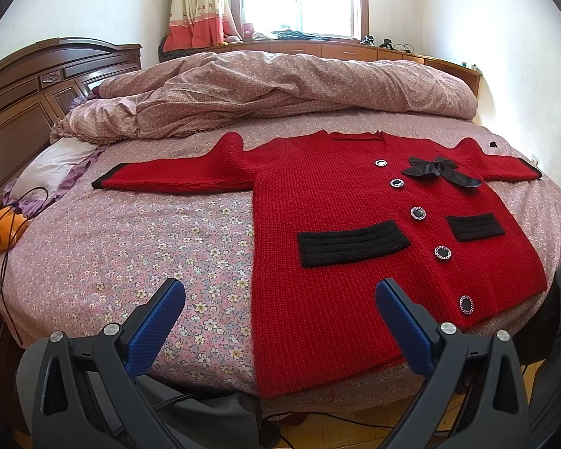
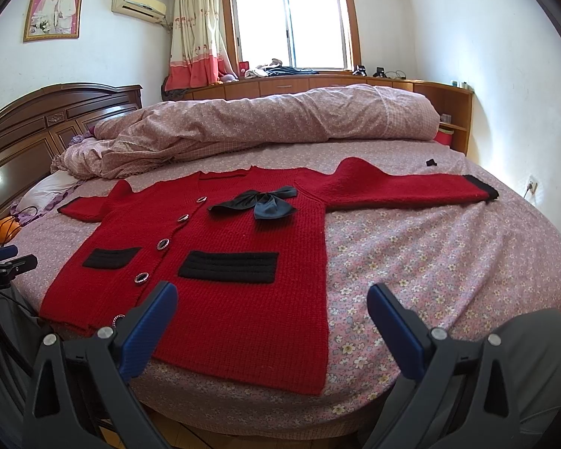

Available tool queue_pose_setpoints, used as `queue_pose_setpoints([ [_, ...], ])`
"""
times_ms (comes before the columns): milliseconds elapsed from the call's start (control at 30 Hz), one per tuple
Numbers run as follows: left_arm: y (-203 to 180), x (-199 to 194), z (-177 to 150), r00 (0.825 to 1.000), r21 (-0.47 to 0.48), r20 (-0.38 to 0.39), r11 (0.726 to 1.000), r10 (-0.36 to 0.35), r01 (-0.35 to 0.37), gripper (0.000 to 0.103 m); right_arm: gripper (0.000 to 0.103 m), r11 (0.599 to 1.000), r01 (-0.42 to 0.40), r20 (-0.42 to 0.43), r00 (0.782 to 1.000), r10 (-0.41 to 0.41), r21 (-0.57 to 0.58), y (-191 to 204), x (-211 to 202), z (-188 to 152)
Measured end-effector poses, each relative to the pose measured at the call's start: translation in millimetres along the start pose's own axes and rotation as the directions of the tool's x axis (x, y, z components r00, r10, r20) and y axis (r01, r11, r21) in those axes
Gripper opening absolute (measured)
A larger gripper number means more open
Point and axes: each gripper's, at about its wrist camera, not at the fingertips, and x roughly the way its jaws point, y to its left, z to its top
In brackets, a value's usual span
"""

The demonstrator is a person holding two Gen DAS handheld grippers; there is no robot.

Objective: Fold small clothes
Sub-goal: 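Grasp the black cuff of a cardigan sleeve with the right tool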

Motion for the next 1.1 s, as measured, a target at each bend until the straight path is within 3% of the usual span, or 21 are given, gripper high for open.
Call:
queue_pose_setpoints([
  [233,24,-13,11,0.996,-0.156,0.088,0.987,-0.034,0.048,0.099,0.103,0.995,-0.031,0.002,1.000,0.031,0.100,-17,1,8],
  [533,70,24,42,0.999,-0.278,0.012,0.960,0.034,-0.030,0.099,0.103,0.933,-0.126,0.059,0.992,0.113,0.337,-99,22,40],
  [767,108,58,69,0.999,-0.374,-0.008,0.926,0.053,-0.052,0.099,0.103,0.897,0.026,0.042,0.998,-0.050,0.442,-182,58,76],
  [833,111,67,70,0.998,-0.380,-0.024,0.923,0.064,-0.068,0.099,0.103,0.890,0.033,0.044,0.997,-0.059,0.456,-205,68,86],
  [1000,105,90,63,0.994,-0.359,-0.089,0.929,0.064,-0.092,0.099,0.103,0.853,0.082,0.035,0.993,-0.116,0.516,-271,92,106],
  [1100,87,96,65,0.994,-0.292,-0.097,0.953,0.056,-0.082,0.099,0.103,0.798,0.065,0.041,0.993,-0.112,0.598,-315,107,109],
])
